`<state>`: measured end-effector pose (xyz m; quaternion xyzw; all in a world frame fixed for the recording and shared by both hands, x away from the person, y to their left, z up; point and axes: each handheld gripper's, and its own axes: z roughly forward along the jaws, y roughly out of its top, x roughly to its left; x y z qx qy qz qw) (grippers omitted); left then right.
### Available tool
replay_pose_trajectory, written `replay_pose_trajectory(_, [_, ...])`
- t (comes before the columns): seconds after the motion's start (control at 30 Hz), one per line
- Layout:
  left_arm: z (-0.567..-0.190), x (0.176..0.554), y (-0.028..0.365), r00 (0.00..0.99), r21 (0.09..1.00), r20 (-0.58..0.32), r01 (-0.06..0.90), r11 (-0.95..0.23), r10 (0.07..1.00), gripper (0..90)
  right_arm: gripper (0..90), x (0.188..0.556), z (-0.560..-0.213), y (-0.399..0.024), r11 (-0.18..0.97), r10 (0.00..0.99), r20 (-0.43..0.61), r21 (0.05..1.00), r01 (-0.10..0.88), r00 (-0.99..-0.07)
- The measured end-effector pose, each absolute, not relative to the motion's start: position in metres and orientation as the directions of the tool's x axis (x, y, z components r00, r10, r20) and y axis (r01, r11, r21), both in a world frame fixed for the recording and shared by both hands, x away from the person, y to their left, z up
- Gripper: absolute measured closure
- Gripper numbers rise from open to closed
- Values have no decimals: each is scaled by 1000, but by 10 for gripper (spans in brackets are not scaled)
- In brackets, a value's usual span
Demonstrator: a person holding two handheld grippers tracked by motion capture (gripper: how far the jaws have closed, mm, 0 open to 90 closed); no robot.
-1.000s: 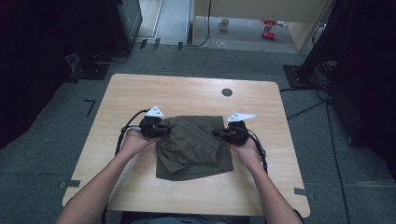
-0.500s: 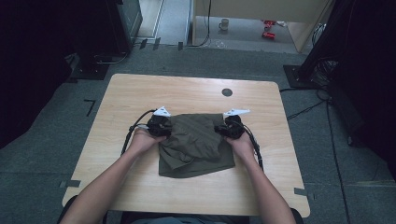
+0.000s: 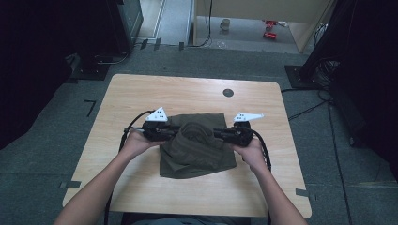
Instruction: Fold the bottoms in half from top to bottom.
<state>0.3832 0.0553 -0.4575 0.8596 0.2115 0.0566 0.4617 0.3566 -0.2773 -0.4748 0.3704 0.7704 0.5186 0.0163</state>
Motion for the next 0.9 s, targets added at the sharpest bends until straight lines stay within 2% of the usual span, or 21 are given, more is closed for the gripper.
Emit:
replay_pose_trajectory(0.07, [-448, 363, 59, 929, 834, -102, 275, -479, 356, 670, 731, 340, -471, -275, 236, 572, 320, 818, 525, -755])
replay_pose_trajectory(0.17, [-447, 346, 60, 939, 819, -92, 260, -511, 330, 625, 715, 321, -467, -271, 285, 558, 275, 823, 492, -783])
replay_pose_trajectory(0.2, [-447, 346, 60, 939, 819, -92, 260, -511, 330, 621, 715, 321, -467, -271, 285, 558, 275, 823, 492, -783])
replay_pose_trajectory(0.3, [-451, 331, 64, 924, 805, -109, 299, -513, 367, 621, 705, 305, -463, -270, 336, 598, 185, 825, 454, -780])
replay_pose_trajectory(0.43, [-455, 327, 66, 915, 796, -144, 334, -505, 377, 625, 663, 302, -463, -267, 332, 623, 177, 822, 462, -762])
replay_pose_trajectory(0.47, [-458, 326, 66, 911, 779, -167, 356, -516, 376, 619, 620, 300, -466, -264, 344, 621, 167, 820, 458, -766])
replay_pose_trajectory(0.67, [-478, 324, 64, 903, 717, -209, 403, -569, 376, 556, 496, 294, -477, -255, 359, 615, 194, 794, 491, -764])
replay_pose_trajectory(0.9, [-492, 335, 61, 890, 689, -217, 431, -583, 402, 492, 430, 291, -499, -247, 432, 609, 205, 724, 537, -766])
